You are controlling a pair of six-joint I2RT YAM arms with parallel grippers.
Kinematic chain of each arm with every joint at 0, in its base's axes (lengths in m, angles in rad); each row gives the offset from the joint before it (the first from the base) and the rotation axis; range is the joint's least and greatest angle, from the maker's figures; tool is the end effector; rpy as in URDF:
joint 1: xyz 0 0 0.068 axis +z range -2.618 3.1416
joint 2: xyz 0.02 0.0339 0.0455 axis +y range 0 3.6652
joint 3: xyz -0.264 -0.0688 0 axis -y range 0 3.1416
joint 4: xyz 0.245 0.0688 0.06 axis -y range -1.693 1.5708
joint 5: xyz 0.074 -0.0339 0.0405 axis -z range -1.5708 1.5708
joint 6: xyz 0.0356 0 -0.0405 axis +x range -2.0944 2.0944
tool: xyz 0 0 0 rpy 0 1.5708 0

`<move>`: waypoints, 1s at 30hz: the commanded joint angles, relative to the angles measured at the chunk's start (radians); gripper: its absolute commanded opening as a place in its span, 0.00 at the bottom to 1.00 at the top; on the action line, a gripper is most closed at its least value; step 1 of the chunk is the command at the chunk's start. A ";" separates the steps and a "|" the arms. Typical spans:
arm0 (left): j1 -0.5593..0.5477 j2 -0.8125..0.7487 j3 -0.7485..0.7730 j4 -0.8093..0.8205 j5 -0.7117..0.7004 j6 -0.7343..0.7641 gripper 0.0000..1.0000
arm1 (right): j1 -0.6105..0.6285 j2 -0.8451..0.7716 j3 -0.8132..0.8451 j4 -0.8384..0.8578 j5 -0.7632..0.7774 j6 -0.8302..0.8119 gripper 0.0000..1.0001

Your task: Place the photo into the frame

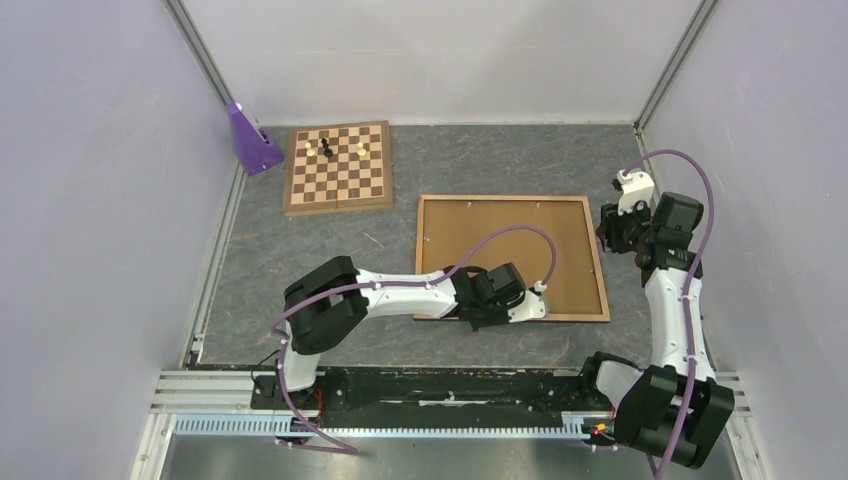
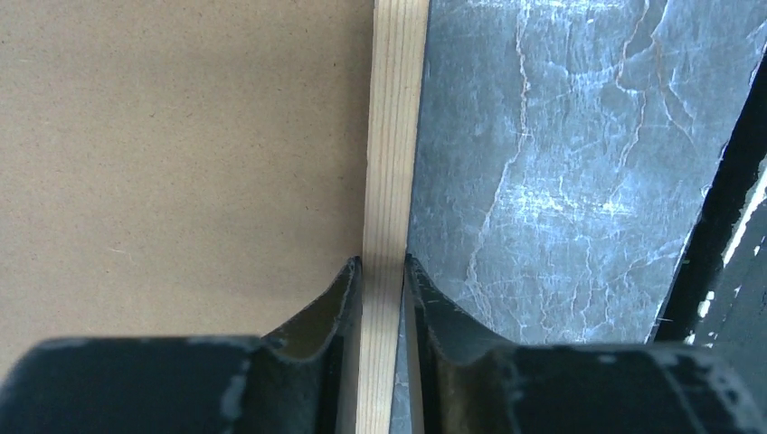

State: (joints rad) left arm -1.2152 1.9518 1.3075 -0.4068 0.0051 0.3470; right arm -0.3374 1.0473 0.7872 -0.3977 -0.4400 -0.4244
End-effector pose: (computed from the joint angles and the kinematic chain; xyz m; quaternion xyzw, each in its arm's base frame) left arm 0.1407 -0.3793 0.1643 0.6809 0.6858 -0.1103 0.2321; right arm 0.2166 -0.0599 0.2722 -0.1342 0.8710 0.0219 0.4722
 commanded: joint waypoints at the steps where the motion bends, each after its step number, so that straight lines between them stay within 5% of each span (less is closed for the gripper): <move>1: -0.003 0.006 0.001 -0.067 0.041 -0.050 0.18 | -0.011 -0.025 -0.004 0.011 -0.019 -0.014 0.44; 4: 0.012 0.004 0.030 -0.095 0.066 -0.061 0.03 | -0.013 -0.042 -0.002 0.010 -0.043 -0.020 0.45; 15: 0.147 -0.006 0.243 -0.265 0.250 -0.096 0.02 | -0.032 -0.073 0.056 -0.026 -0.220 -0.082 0.50; 21: 0.188 0.026 0.422 -0.390 0.304 -0.092 0.02 | -0.032 -0.088 0.180 -0.223 -0.388 -0.364 0.51; 30: 0.229 0.099 0.667 -0.521 0.313 -0.080 0.02 | 0.001 -0.176 0.271 -0.456 -0.350 -0.718 0.61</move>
State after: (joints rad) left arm -1.0092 2.0373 1.8442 -0.8906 0.2825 0.2981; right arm -0.3592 0.9150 1.0401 -0.7280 -0.7868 -0.9363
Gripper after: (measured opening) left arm 0.086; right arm 0.577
